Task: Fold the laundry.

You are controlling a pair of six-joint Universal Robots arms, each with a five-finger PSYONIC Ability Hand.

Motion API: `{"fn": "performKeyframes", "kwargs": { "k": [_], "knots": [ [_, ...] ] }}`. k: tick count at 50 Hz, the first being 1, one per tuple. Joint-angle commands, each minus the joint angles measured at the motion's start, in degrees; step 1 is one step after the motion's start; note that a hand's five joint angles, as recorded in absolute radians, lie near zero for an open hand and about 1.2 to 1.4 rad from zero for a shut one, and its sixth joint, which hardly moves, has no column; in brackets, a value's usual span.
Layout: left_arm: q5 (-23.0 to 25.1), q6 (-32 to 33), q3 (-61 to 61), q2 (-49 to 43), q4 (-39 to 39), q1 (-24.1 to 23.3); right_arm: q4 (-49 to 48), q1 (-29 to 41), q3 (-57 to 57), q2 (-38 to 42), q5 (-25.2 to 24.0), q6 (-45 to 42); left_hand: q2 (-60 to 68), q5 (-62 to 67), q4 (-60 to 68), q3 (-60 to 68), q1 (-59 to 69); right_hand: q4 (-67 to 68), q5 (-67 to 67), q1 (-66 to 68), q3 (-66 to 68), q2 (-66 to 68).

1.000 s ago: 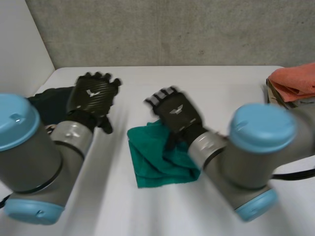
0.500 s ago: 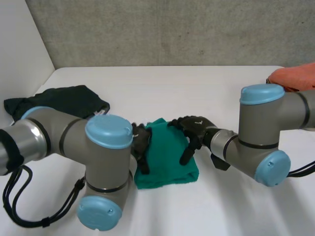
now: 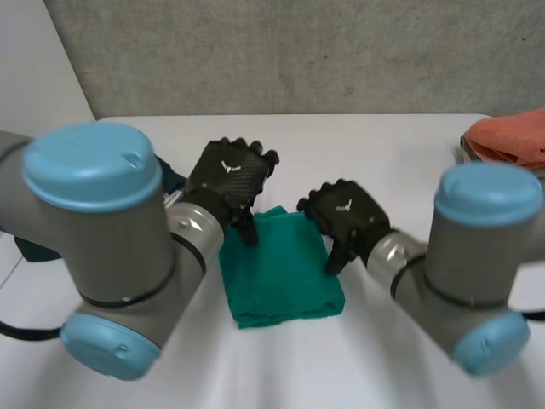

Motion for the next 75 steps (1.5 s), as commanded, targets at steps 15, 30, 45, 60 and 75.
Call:
{"fn": "performKeyframes", "kwargs": {
  "k": [15, 30, 45, 60, 75],
  "knots": [
    [12.0, -1.2, -0.3, 0.1, -0.4, 5.5, -23.3, 5.5, 13.7, 7.4, -1.7, -8.3, 0.0, 0.9, 0.2, -0.4, 0.4, 3.2, 4.5, 1.9, 2.5, 1.8],
    [12.1, -1.3, -0.7, 0.3, -0.4, 5.4, -24.4, 5.5, 8.6, 11.0, -1.7, -9.0, 0.0, 0.9, 0.2, -0.4, 0.4, 10.8, 12.0, 9.5, 10.1, 9.3],
    [12.2, -1.5, -2.3, 0.3, -0.2, 5.7, -23.7, 5.3, 6.0, 13.0, -1.6, -8.7, 0.0, 0.9, 0.2, -0.4, 0.4, 41.8, 43.1, 40.5, 41.1, 40.4],
    [12.1, -1.6, -1.4, 2.5, 0.0, 5.4, -22.0, -4.8, -1.2, 3.0, 2.1, -8.7, -0.1, 0.7, 0.1, -0.5, 0.2, 59.2, 60.4, 57.9, 58.5, 57.7],
    [12.3, -2.5, 0.8, 3.3, 0.0, 4.2, -11.8, -18.9, -18.9, 2.5, -7.2, -0.3, -0.3, 0.5, -0.1, -0.7, 0.0, 59.2, 60.4, 57.9, 58.5, 57.7]
  ]
}}
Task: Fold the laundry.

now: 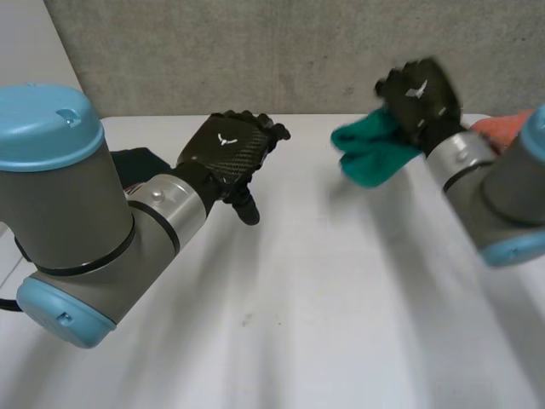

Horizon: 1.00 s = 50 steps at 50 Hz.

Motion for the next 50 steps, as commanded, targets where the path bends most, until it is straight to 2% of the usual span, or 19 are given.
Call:
{"fn": "performKeyframes", "kwargs": {
  "k": [1, 6, 12, 25, 36, 44, 50],
  "knots": [
    [0.0, -0.9, 0.3, 0.0, 0.0, -0.8, 6.8, -4.7, -5.4, 0.9, -5.0, 6.9, -0.3, 0.5, -0.1, -0.7, 0.0, 11.3, 41.3, 16.8, 11.8, 12.8],
    [0.0, -1.8, -0.7, -0.1, 0.0, -0.9, 9.1, -5.4, -3.3, 3.9, -8.8, 8.8, -0.5, 0.4, -0.3, -0.9, -0.1, 11.3, 41.3, 16.8, 11.8, 12.8],
    [0.1, -1.9, -1.8, -0.6, 0.0, -0.7, 9.1, -8.5, -1.7, 5.2, -8.6, 8.6, -0.5, 0.4, -0.3, -0.9, -0.1, 11.3, 41.3, 16.8, 11.8, 12.8],
    [0.1, -1.9, -2.2, -0.5, 0.0, -0.7, 9.1, -9.3, -3.3, 6.7, -9.2, 8.4, -0.5, 0.4, -0.3, -0.9, -0.1, 11.3, 41.3, 16.8, 11.8, 12.8],
    [0.1, -1.9, -3.1, -0.5, 0.0, -0.9, 15.7, -10.8, 0.6, 5.2, -8.5, 7.4, -0.7, 0.2, -0.4, -1.0, -0.3, 11.3, 41.3, 16.8, 11.8, 12.8],
    [0.2, -1.9, -3.4, -0.8, 0.0, -0.9, 17.7, -15.2, 11.9, -0.6, -8.0, -1.7, -0.7, 0.2, -0.4, -1.0, -0.3, 11.3, 41.3, 16.8, 11.8, 12.8],
    [0.2, -1.9, -3.2, -1.0, 0.1, -1.4, 17.4, -15.3, 19.3, -5.5, -2.5, -7.2, -0.8, 0.0, -0.6, -1.2, -0.5, 11.3, 41.3, 16.8, 11.8, 12.8]
  ]
}}
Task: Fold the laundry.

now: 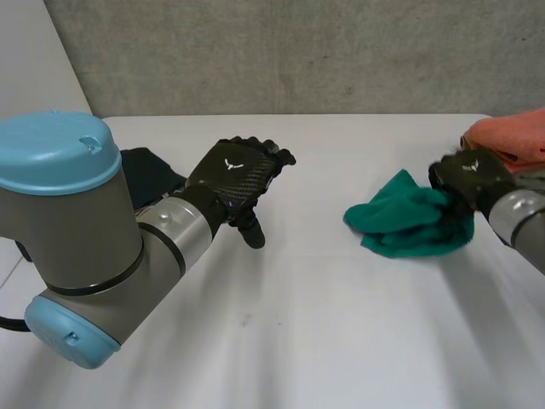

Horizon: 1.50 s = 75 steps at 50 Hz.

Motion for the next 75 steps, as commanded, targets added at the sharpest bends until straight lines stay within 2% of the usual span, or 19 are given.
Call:
{"fn": "performKeyframes", "kwargs": {
  "k": [1, 2, 5, 6, 21, 23, 25, 28, 32, 39, 45, 47, 50, 51, 52, 55, 58, 63, 75],
  "knots": [
    [0.1, 0.0, 0.3, -0.3, 0.0, -0.7, -0.4, -0.5, 8.3, -5.1, 5.9, -6.1, -0.8, 0.0, -0.6, -1.2, -0.5, 11.3, 41.3, 16.9, 11.5, 12.3],
    [0.0, 0.0, 0.3, -0.3, 0.0, -1.0, -0.5, -0.5, 8.7, -5.2, 7.1, -5.9, -0.8, 0.0, -0.6, -1.2, -0.5, 10.5, 40.5, 16.1, 10.8, 11.5],
    [0.1, 0.0, 0.4, -0.4, 0.1, -1.4, -0.6, 0.0, 9.5, -5.3, 7.6, -5.7, -0.8, 0.0, -0.6, -1.2, -0.5, -33.9, -3.9, -28.3, -33.7, -32.9],
    [0.1, 0.0, 0.3, -0.4, 0.1, -1.5, -1.0, 0.3, 10.1, -5.4, 7.6, -5.7, -0.8, 0.0, -0.6, -1.2, -0.5, -40.9, -10.9, -35.3, -40.6, -39.9],
    [0.0, 0.0, -0.3, -0.5, 0.1, -1.7, -4.6, 5.2, 16.2, -5.4, 2.8, -5.5, -0.7, 0.2, -0.4, -1.0, -0.3, -38.0, -8.0, -32.4, -37.7, -37.0],
    [0.0, 0.0, -0.3, -0.5, 0.1, -1.6, -4.6, 5.7, 16.0, -5.1, 1.7, -5.8, -0.8, 0.0, -0.6, -1.2, -0.5, -17.9, 12.1, -12.3, -17.6, -16.9],
    [0.0, 0.0, -0.3, -0.5, 0.1, -1.6, -5.4, 5.9, 14.7, -4.9, 1.3, -5.4, -0.8, 0.0, -0.6, -1.2, -0.5, 11.1, 41.1, 16.7, 11.4, 12.1],
    [-0.2, 0.0, -0.5, -0.4, 0.3, -1.0, -6.5, 7.2, 11.7, -5.1, 1.7, -5.4, -0.7, 0.2, -0.4, -1.0, -0.3, 11.3, 41.3, 16.9, 11.5, 12.3],
    [-0.5, 0.1, -0.3, 0.5, 1.1, -0.4, -6.6, 14.5, 2.4, -6.6, 3.5, -3.8, -0.5, 0.4, -0.3, -0.9, -0.1, 11.3, 41.3, 16.9, 11.5, 12.3],
    [-5.3, -0.1, -1.3, 7.8, 3.2, 2.7, -6.7, 19.4, -12.4, -15.8, 9.1, 12.7, 0.0, 0.9, 0.2, -0.4, 0.4, 11.3, 41.3, 16.9, 11.5, 12.3],
    [-6.1, 0.0, -4.7, 12.7, 6.1, 5.2, -6.2, 19.6, -6.5, -15.8, 8.7, 20.4, 0.0, 0.9, 0.2, -0.4, 0.4, 11.3, 41.3, 16.9, 11.5, 12.3],
    [-6.1, 0.1, -5.8, 13.1, 6.6, 5.5, -5.6, 19.8, -3.5, -13.9, 8.7, 19.3, 0.0, 0.9, 0.2, -0.4, 0.4, 11.3, 41.3, 16.9, 11.5, 12.3],
    [-6.1, 0.3, -7.1, 13.2, 7.3, 6.2, 3.1, 20.2, -1.8, -4.3, 10.0, 11.3, 0.0, 0.9, 0.2, -0.4, 0.4, 11.3, 41.3, 16.9, 11.5, 12.3],
    [-6.1, 0.3, -7.5, 13.1, 7.3, 6.2, 7.5, 20.3, -2.2, -1.3, 10.6, 7.8, 0.0, 0.9, 0.2, -0.4, 0.4, 8.2, 38.2, 13.8, 8.4, 9.2],
    [-6.0, 0.3, -7.6, 13.1, 7.3, 6.3, 13.4, 20.0, -3.5, 2.0, 12.1, 3.2, 0.0, 0.9, 0.2, -0.4, 0.4, -20.7, 9.3, -15.1, -20.4, -19.7],
    [-6.0, 0.3, -8.3, 12.6, 7.3, 6.4, 15.6, 19.5, -5.1, 1.6, 16.0, -0.3, 0.0, 0.9, 0.2, -0.4, 0.4, -58.7, -28.7, -53.1, -58.5, -57.7],
    [-5.9, 0.4, -8.3, 10.5, 7.3, 5.8, 12.7, 18.2, -5.0, -1.1, 16.7, 0.2, -0.1, 0.7, 0.1, -0.5, 0.2, -58.7, -28.7, -53.1, -58.5, -57.7],
    [-5.8, 0.5, -7.3, 5.3, 7.3, 3.9, 11.4, 14.5, -3.0, -6.4, 12.9, 3.3, 0.0, 0.9, 0.2, -0.4, 0.4, -58.7, -28.7, -53.1, -58.5, -57.7],
    [-5.9, 3.5, 6.5, -15.4, 7.3, 2.6, 11.1, 14.4, -3.1, -5.0, 9.3, 6.6, 5.4, 6.2, 5.6, 5.0, 5.8, -58.1, -28.1, -52.5, -57.9, -57.1]
  ]
}}
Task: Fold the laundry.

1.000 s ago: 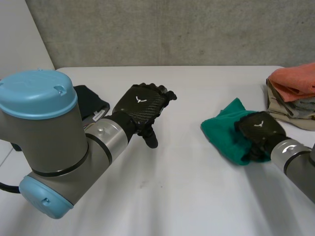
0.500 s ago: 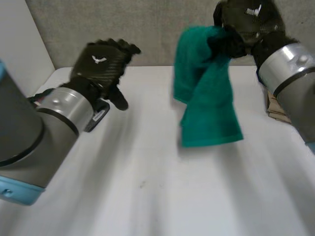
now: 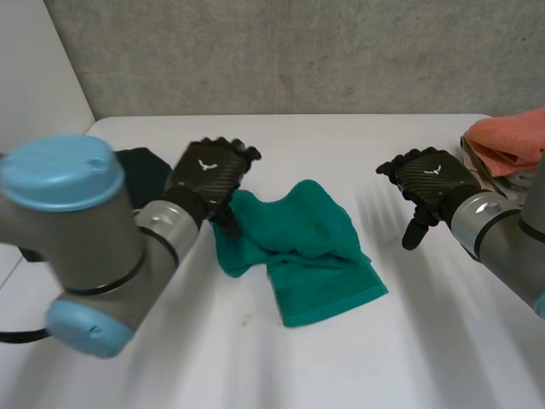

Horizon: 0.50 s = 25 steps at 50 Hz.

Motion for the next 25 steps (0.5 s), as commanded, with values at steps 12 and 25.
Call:
{"fn": "performKeyframes", "kwargs": {
  "k": [12, 25],
  "knots": [
    [3.7, 12.0, 26.7, -28.7, -0.8, 0.8, -0.1, 1.4, -22.6, 21.7, -9.1, 1.2, 19.8, 20.5, 20.0, 19.5, 20.0, 7.8, 7.1, 6.4, 7.6, 7.3],
    [2.8, 18.1, 31.1, -34.4, -3.2, 2.8, 0.5, 4.2, -32.5, 33.5, -14.9, 1.1, 32.6, 33.2, 32.8, 32.2, 32.8, 13.2, 12.4, 11.7, 12.9, 12.7]
  ]
}}
